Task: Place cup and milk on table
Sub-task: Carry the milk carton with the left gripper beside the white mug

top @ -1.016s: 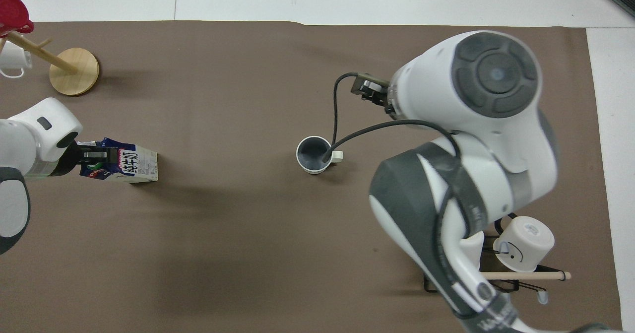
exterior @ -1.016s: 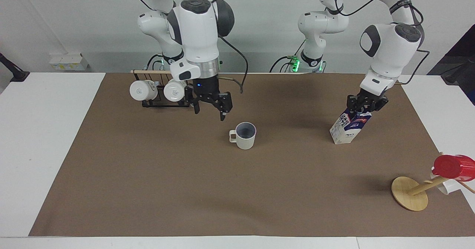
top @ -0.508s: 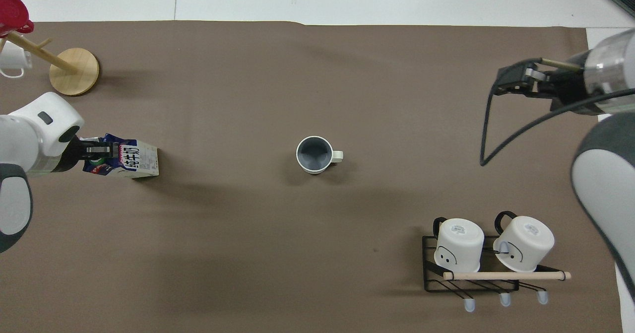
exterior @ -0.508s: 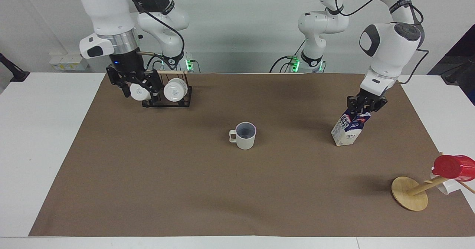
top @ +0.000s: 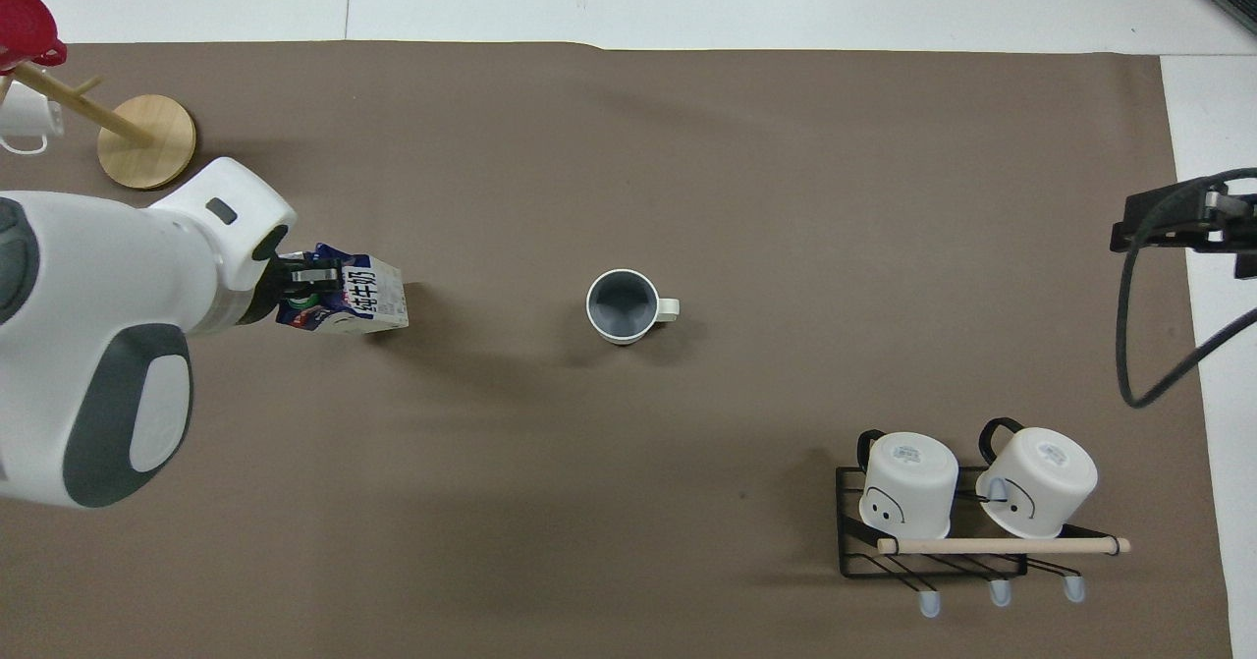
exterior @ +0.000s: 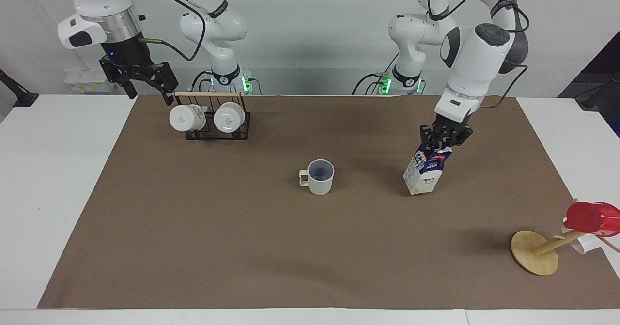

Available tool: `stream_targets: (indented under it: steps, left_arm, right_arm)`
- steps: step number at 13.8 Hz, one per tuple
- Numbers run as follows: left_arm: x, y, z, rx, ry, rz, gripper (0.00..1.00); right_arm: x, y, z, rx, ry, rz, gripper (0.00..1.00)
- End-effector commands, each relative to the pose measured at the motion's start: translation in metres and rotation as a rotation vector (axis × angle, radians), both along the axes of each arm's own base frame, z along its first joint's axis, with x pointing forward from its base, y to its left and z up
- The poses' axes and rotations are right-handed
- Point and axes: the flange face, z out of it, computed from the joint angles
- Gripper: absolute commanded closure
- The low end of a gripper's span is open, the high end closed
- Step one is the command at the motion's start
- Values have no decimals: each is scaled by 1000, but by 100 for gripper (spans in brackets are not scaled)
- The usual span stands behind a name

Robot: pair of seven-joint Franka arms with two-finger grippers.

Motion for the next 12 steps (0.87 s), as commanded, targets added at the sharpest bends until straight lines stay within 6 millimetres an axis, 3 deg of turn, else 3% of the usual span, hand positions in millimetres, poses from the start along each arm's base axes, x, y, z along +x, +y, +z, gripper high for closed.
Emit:
stream_targets:
  steps: [1,4,6,8,9,12]
  left_arm:
    - [-7,-37,3,2,4,-3,59]
    - [-21,-75,3,-13,-1,-12,60]
    - [-16,-95,2,-23,-4,-5,61]
    - [-6,-126,-15,-13,17,8,61]
    - [-2,-134,-24,2,26,7,61]
    - [-2,-135,-26,8,35,9,60]
  right_arm:
    - [-10,-3,7,20,17,31,0]
    - [-10,-2,5,21,18,45,0]
    - [-9,-2,6,21,12,42,0]
    - [-9,-2,7,21,8,34,0]
    - [-9,-2,6,22,9,34,0]
    - [-9,-2,6,22,9,34,0]
